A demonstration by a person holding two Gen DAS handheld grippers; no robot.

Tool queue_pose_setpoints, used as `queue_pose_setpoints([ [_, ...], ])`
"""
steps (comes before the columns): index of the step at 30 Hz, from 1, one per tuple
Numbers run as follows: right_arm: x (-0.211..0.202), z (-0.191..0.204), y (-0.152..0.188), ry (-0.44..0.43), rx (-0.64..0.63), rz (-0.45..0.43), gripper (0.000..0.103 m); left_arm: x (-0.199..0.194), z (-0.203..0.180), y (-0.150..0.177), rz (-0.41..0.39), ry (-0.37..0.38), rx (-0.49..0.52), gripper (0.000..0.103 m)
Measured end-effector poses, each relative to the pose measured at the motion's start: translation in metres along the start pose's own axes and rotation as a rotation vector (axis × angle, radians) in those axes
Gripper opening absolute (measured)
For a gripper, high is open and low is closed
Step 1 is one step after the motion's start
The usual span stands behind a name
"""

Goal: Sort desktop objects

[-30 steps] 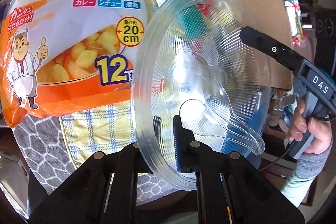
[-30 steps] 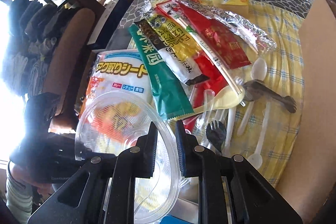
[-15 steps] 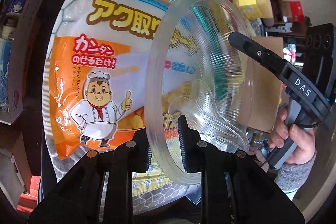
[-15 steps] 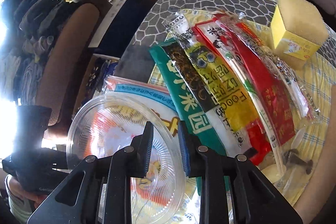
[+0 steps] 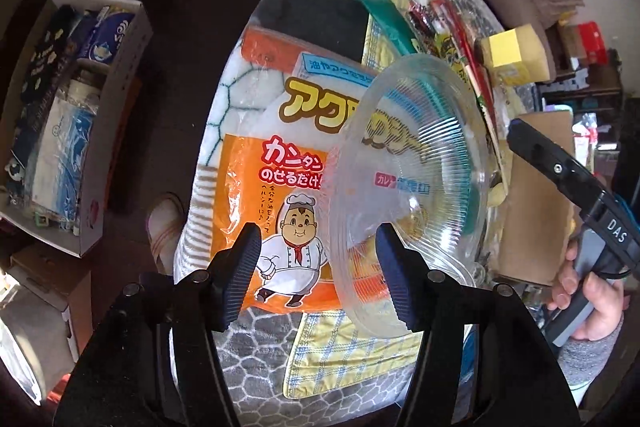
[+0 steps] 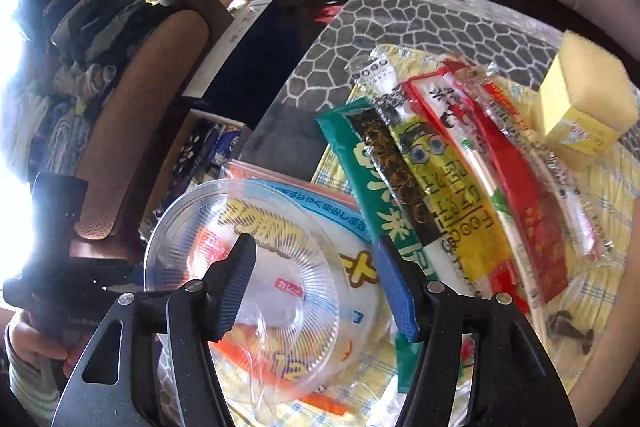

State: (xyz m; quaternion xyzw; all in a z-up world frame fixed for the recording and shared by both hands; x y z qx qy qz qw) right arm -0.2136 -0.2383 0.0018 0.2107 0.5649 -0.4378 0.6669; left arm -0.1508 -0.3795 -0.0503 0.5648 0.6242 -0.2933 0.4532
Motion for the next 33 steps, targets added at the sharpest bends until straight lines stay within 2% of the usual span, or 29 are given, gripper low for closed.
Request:
queue_pose_setpoints([
  [1, -0.014, -0.003, 0.005, 0.017, -0.012, -0.024, 0.069, -0.012, 0.0, 0.001, -0.033, -0.036, 0.018, 0.056],
  [5, -0.059, -0.02, 0.043, 0.047, -0.047, -0.083, 0.069, -0.044, -0.027, 0.017, -0.184, -0.182, 0.147, 0.057],
  [9, -0.072, -0.047, 0.085, 0.085, -0.033, -0.075, 0.069, -0.047, -0.055, 0.051, -0.217, -0.184, 0.241, 0.057],
  [14, -0.06, -0.072, 0.13, 0.092, -0.013, -0.035, 0.068, -0.018, -0.095, 0.09, -0.178, -0.14, 0.329, 0.057],
  [16, -0.051, -0.074, 0.145, 0.095, -0.02, -0.014, 0.064, -0.001, -0.11, 0.103, -0.148, -0.124, 0.369, 0.057],
  [21, -0.027, -0.062, 0.167, 0.111, -0.088, 0.035, 0.062, 0.052, -0.133, 0.126, -0.055, -0.097, 0.43, 0.057],
  [25, -0.007, -0.045, 0.173, 0.177, -0.187, 0.076, 0.06, 0.076, -0.135, 0.133, -0.023, -0.078, 0.421, 0.057],
  [30, 0.022, -0.037, 0.176, 0.283, -0.288, 0.136, 0.058, 0.085, -0.129, 0.135, -0.023, -0.053, 0.41, 0.057],
  [32, 0.032, -0.038, 0.177, 0.308, -0.303, 0.161, 0.051, 0.085, -0.127, 0.136, -0.037, -0.071, 0.422, 0.057],
  [33, 0.036, -0.039, 0.178, 0.314, -0.309, 0.174, 0.037, 0.085, -0.127, 0.136, -0.044, -0.082, 0.431, 0.057],
])
Point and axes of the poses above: each gripper's, at about its wrist camera, not at the fingertips, and x roughly the way its jaws point, z to its left, y to its underside, the point moved 5 cm from there along x, roughly the way its jaws point, and after that the axes turned 9 degrees about z, right-handed, at the moved point
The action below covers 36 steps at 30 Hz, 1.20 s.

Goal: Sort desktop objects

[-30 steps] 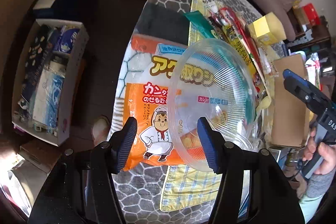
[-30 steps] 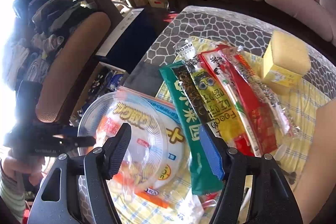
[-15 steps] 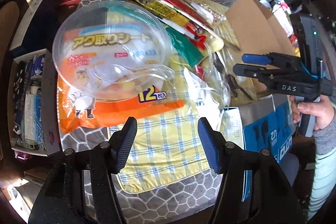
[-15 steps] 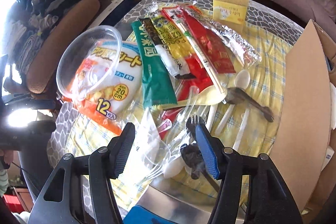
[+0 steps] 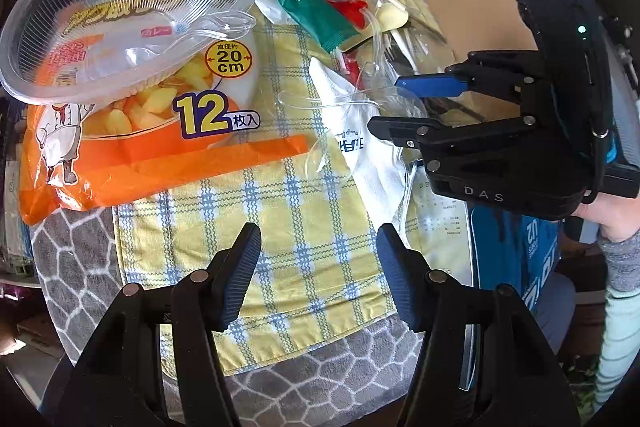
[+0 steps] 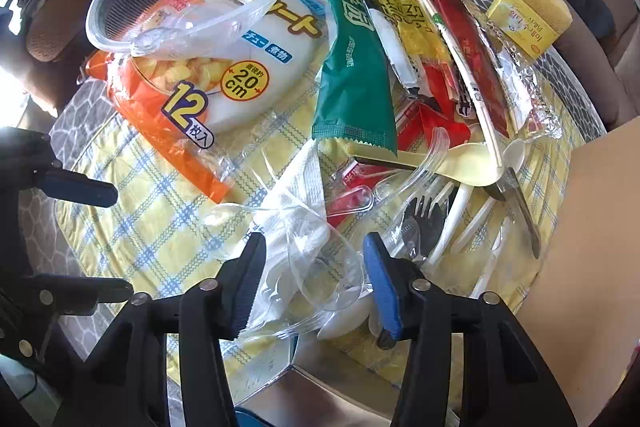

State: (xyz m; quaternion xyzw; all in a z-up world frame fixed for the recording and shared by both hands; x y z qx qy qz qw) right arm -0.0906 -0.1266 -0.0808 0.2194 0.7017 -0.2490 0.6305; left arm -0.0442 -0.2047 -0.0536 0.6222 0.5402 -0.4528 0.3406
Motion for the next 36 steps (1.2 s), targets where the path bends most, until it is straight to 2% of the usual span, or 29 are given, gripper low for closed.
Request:
queue_pose_setpoints([
  [1, 0.003, 0.0, 0.001, 0.004, -0.005, 0.011, 0.033, 0.0, 0.0, 0.001, -0.003, -0.009, 0.007, 0.057],
  [5, 0.002, -0.003, 0.008, -0.033, 0.02, -0.012, 0.032, -0.004, -0.003, 0.004, -0.008, 0.04, 0.005, 0.057],
  [10, -0.017, -0.022, 0.021, -0.206, 0.14, -0.096, 0.032, -0.017, -0.015, 0.003, -0.042, 0.187, -0.01, 0.057],
  [15, -0.064, -0.025, 0.034, -0.372, 0.199, -0.23, 0.032, -0.057, -0.023, -0.008, -0.158, 0.358, -0.049, 0.057],
  [19, -0.098, -0.018, 0.041, -0.529, 0.232, -0.319, 0.032, -0.094, -0.018, -0.024, -0.308, 0.468, -0.097, 0.067],
  [21, -0.107, -0.014, 0.039, -0.594, 0.245, -0.346, 0.032, -0.108, -0.015, -0.033, -0.35, 0.506, -0.104, 0.068],
  [24, -0.115, -0.004, 0.029, -0.676, 0.245, -0.374, 0.032, -0.118, -0.013, -0.043, -0.384, 0.5, -0.109, 0.067],
  [26, -0.12, -0.003, 0.028, -0.721, 0.248, -0.388, 0.032, -0.123, -0.01, -0.048, -0.414, 0.501, -0.114, 0.062],
  [28, -0.121, -0.001, 0.024, -0.756, 0.259, -0.396, 0.032, -0.127, -0.006, -0.05, -0.434, 0.472, -0.121, 0.041],
  [29, -0.121, 0.0, 0.022, -0.77, 0.264, -0.399, 0.032, -0.127, -0.004, -0.051, -0.438, 0.459, -0.125, 0.035],
  [31, -0.119, 0.001, 0.017, -0.782, 0.269, -0.4, 0.033, -0.127, -0.002, -0.052, -0.435, 0.425, -0.131, 0.012],
  [34, -0.117, 0.003, 0.01, -0.77, 0.269, -0.396, 0.033, -0.126, 0.004, -0.055, -0.442, 0.391, -0.148, 0.01],
  [36, -0.115, 0.004, 0.005, -0.748, 0.271, -0.391, 0.038, -0.13, 0.006, -0.056, -0.452, 0.369, -0.149, 0.004],
])
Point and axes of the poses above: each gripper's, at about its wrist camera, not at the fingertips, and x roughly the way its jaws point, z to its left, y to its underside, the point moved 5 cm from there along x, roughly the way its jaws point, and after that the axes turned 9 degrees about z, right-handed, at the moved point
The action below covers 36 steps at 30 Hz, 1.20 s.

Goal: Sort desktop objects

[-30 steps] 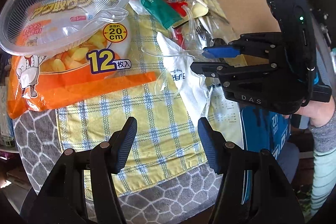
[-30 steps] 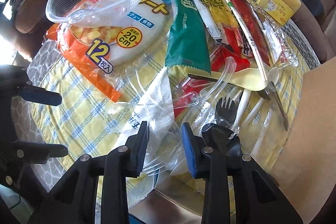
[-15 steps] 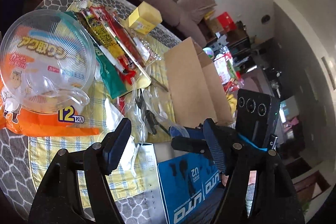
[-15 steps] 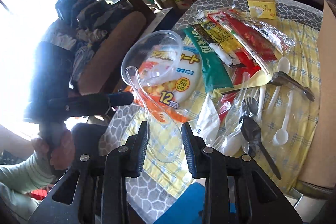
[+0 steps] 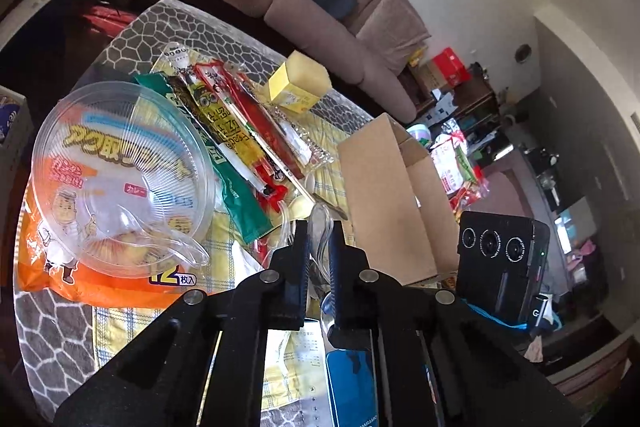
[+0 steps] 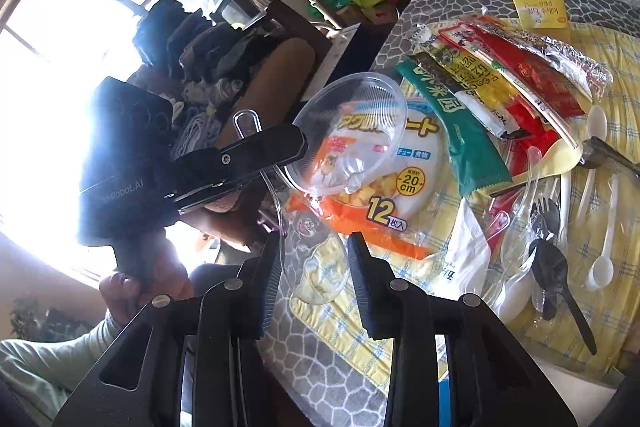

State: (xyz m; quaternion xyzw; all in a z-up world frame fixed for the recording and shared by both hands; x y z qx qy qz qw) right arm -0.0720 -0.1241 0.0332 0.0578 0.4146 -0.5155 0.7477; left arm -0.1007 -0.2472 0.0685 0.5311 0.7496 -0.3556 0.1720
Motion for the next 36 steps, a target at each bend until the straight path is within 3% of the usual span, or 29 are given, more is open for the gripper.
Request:
queue_pose_setpoints([
  [1, 0.0, -0.002, -0.001, 0.008, 0.006, -0.002, 0.048, -0.002, 0.001, -0.002, -0.007, -0.023, 0.003, 0.003],
  [2, -0.001, -0.005, -0.003, 0.011, 0.017, -0.01, 0.067, -0.004, 0.001, -0.005, -0.01, -0.027, 0.007, 0.003],
  [3, -0.004, -0.01, -0.004, 0.013, 0.03, -0.025, 0.072, -0.007, 0.003, -0.007, -0.01, -0.026, 0.006, 0.003],
  [6, -0.011, -0.036, -0.005, 0.042, 0.102, -0.049, 0.073, -0.013, 0.008, -0.014, -0.011, -0.046, 0.005, 0.003],
  [9, -0.004, -0.065, -0.006, 0.184, 0.17, -0.013, 0.072, -0.02, 0.009, -0.015, -0.012, -0.062, 0.023, 0.003],
  [11, 0.011, -0.082, -0.006, 0.263, 0.21, 0.041, 0.066, -0.024, 0.008, -0.015, -0.013, -0.081, 0.042, 0.003],
  [13, 0.03, -0.095, -0.007, 0.281, 0.253, 0.092, 0.047, -0.027, 0.008, -0.014, -0.013, -0.091, 0.058, 0.003],
  [14, 0.039, -0.099, -0.008, 0.304, 0.262, 0.116, 0.043, -0.029, 0.008, -0.014, -0.013, -0.089, 0.061, 0.003],
  [21, 0.062, -0.125, -0.008, 0.464, 0.321, 0.188, 0.039, -0.038, 0.013, -0.013, -0.005, -0.101, 0.086, 0.003],
  [28, 0.07, -0.131, -0.011, 0.557, 0.299, 0.181, 0.039, -0.056, 0.019, -0.019, -0.026, -0.11, 0.091, 0.003],
  [30, 0.067, -0.131, -0.011, 0.581, 0.287, 0.168, 0.031, -0.059, 0.021, -0.02, -0.026, -0.119, 0.094, 0.003],
  [31, 0.066, -0.13, -0.011, 0.599, 0.267, 0.168, 0.015, -0.06, 0.023, -0.021, -0.023, -0.125, 0.093, 0.003],
  [36, 0.053, -0.119, -0.009, 0.633, 0.174, 0.145, 0.01, -0.056, 0.031, -0.023, -0.004, -0.131, 0.074, 0.003],
])
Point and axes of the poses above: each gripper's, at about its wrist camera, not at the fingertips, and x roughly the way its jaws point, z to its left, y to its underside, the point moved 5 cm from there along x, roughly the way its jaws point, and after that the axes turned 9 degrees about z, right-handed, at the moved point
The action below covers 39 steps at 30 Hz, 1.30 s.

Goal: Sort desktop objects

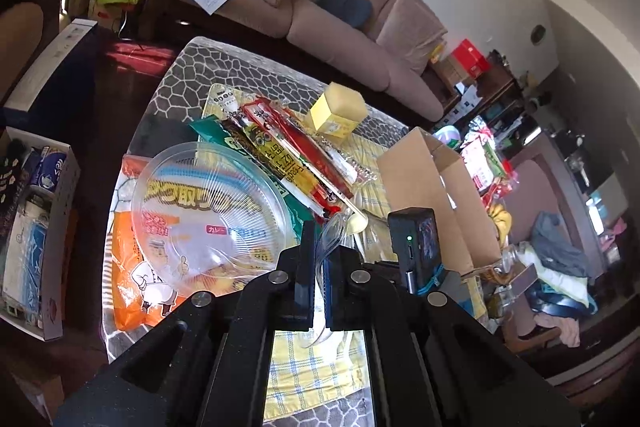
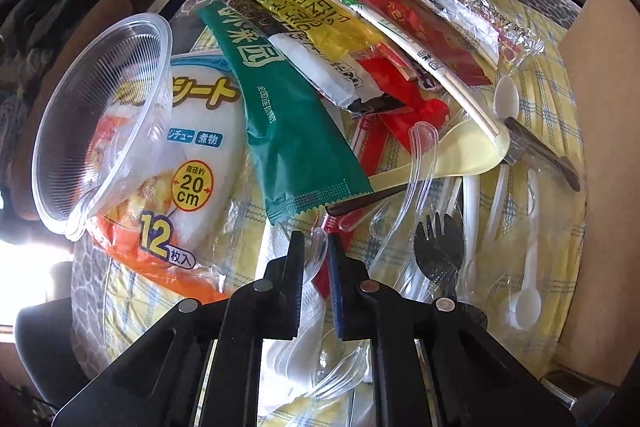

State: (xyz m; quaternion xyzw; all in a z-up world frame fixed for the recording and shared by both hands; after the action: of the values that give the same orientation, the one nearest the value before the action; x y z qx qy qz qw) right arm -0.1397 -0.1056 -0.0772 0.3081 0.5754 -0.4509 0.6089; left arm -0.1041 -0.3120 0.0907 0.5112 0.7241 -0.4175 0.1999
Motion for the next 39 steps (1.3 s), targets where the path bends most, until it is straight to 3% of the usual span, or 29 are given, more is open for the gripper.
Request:
queue_pose_setpoints([
  [5, -0.02, 0.019, 0.011, -0.017, -0.047, -0.051, 0.008, 0.006, 0.001, 0.001, 0.028, -0.034, 0.004, 0.003],
  [9, -0.022, 0.022, 0.016, -0.029, -0.043, -0.038, 0.008, 0.005, 0.001, -0.002, 0.031, -0.047, 0.003, 0.003],
  [16, 0.006, 0.029, -0.009, -0.047, 0.039, -0.022, 0.016, 0.005, 0.003, -0.002, 0.038, -0.059, 0.003, 0.003],
  [19, 0.013, 0.033, -0.015, -0.036, 0.037, -0.02, 0.029, 0.006, 0.004, -0.001, 0.043, -0.059, 0.005, 0.003],
  [24, 0.016, 0.04, -0.017, -0.018, 0.018, -0.026, 0.028, 0.007, 0.005, -0.001, 0.05, -0.075, 0.017, 0.003],
  [25, 0.017, 0.041, -0.017, 0.003, 0.002, -0.021, 0.021, 0.007, 0.005, -0.002, 0.051, -0.083, 0.021, 0.003],
  [27, 0.019, 0.04, -0.014, 0.01, -0.009, -0.012, 0.017, 0.007, 0.005, -0.002, 0.05, -0.093, 0.026, 0.003],
  [33, 0.009, 0.036, -0.004, -0.049, -0.004, -0.044, 0.015, 0.007, 0.002, 0.001, 0.053, -0.14, 0.044, 0.003],
  [39, -0.029, 0.041, 0.009, -0.106, -0.028, -0.116, 0.012, 0.008, -0.004, 0.005, 0.054, -0.201, 0.082, 0.003],
])
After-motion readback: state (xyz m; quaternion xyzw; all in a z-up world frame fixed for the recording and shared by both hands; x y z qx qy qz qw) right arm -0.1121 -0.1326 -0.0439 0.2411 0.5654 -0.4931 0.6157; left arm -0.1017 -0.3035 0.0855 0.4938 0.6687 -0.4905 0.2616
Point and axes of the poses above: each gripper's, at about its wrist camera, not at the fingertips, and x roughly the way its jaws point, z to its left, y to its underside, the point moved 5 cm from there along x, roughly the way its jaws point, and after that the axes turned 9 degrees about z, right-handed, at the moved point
